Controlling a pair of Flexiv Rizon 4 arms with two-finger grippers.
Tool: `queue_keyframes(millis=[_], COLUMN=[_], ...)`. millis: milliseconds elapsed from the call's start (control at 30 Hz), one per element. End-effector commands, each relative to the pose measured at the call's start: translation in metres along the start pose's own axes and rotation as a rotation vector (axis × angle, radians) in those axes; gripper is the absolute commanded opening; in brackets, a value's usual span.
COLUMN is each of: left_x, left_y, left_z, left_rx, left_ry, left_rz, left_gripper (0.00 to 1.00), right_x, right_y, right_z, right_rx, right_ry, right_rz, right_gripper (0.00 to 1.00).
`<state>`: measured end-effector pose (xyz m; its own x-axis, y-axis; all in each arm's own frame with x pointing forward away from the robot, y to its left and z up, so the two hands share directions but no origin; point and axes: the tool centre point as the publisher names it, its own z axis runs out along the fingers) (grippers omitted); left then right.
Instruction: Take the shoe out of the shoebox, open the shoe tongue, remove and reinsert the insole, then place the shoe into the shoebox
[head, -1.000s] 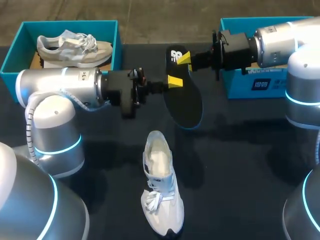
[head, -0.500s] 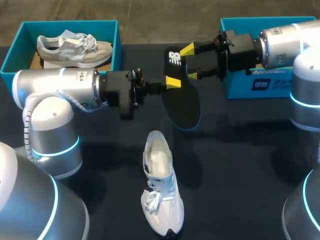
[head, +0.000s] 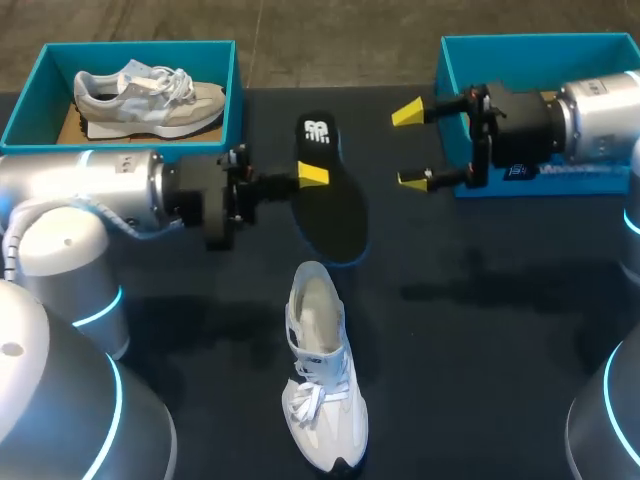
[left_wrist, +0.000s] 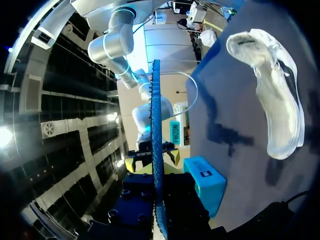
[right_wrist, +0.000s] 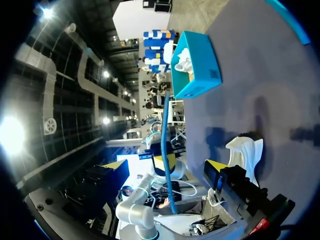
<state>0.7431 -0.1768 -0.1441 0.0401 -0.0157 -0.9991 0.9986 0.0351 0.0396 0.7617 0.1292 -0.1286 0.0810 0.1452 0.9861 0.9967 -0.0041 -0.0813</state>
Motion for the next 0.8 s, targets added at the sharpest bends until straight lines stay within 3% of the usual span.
queue_keyframes(millis=[33,67,467,567,800], left_x=[-0.001,0.000,0.000,0.004,0.001], left_y=[-0.010,-0.014,-0.014,-0.015,-0.022], left_z=[-0.016,-0.017,-0.017,-0.018,-0.040], left_rx=[0.023,0.041,0.041,0.066,0.034], left_ry=[0.017,0.061,0.061,0.063,0.093], left_rz=[-0.009,0.023,0.023,-0.109,-0.324], left_gripper=[0.00,0.00,0.00,0.00,0.00], right_x=[-0.001,-0.001,-0.001,-0.001,-0.001], right_y=[-0.007,-0.007,-0.007,-0.007,-0.007], right_z=[-0.003,-0.003,-0.003,-0.003,-0.003], right_rx=[-0.012,-0.012,-0.012,-0.012,-0.012], right_ry=[0.001,0.001,0.001,0.001,0.001], right_rz=[0.000,0.000,0.000,0.000,0.000], right_gripper=[1.00,1.00,1.00,1.00,1.00])
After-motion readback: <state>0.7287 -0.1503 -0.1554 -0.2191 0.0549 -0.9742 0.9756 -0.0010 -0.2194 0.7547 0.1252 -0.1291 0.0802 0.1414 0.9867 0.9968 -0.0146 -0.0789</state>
